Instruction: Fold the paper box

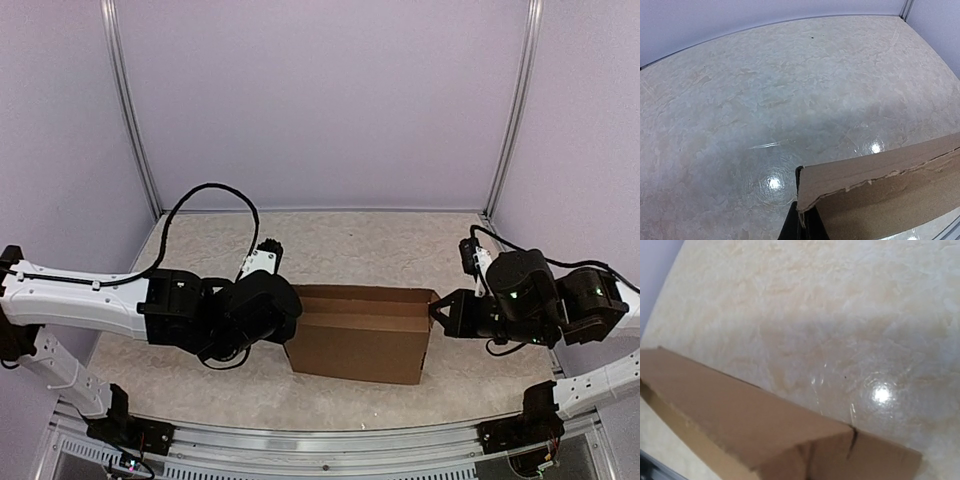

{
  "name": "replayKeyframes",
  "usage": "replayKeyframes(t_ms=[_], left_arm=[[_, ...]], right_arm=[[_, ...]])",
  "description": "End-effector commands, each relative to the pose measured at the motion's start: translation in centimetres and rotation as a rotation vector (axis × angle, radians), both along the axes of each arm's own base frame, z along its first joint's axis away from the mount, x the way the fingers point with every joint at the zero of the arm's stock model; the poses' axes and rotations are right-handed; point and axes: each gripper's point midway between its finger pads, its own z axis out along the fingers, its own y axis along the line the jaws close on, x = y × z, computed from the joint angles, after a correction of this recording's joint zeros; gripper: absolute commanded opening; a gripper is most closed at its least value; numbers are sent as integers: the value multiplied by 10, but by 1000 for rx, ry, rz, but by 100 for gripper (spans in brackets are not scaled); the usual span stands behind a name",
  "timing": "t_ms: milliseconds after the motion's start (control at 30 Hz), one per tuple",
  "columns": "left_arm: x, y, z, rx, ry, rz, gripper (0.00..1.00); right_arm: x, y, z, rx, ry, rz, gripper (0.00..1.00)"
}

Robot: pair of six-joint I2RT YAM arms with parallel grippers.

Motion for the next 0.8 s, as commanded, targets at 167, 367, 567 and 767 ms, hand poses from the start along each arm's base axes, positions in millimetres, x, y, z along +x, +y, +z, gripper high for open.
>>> replayKeyframes(t_ms=[167, 367, 567, 767], left_arm=[[-21, -10, -35, 104, 89, -94, 0], [-23, -17, -40, 128, 87, -123, 0], [-26, -25, -47, 137, 102, -162, 0], [-28, -28, -56, 163, 106, -176, 0]], right_arm=[[10, 4, 24, 250, -21, -113, 0], [10, -12, 18, 269, -18, -158, 0], [8, -26, 6, 284, 0, -190, 0], [8, -36, 2, 297, 6, -214, 0]])
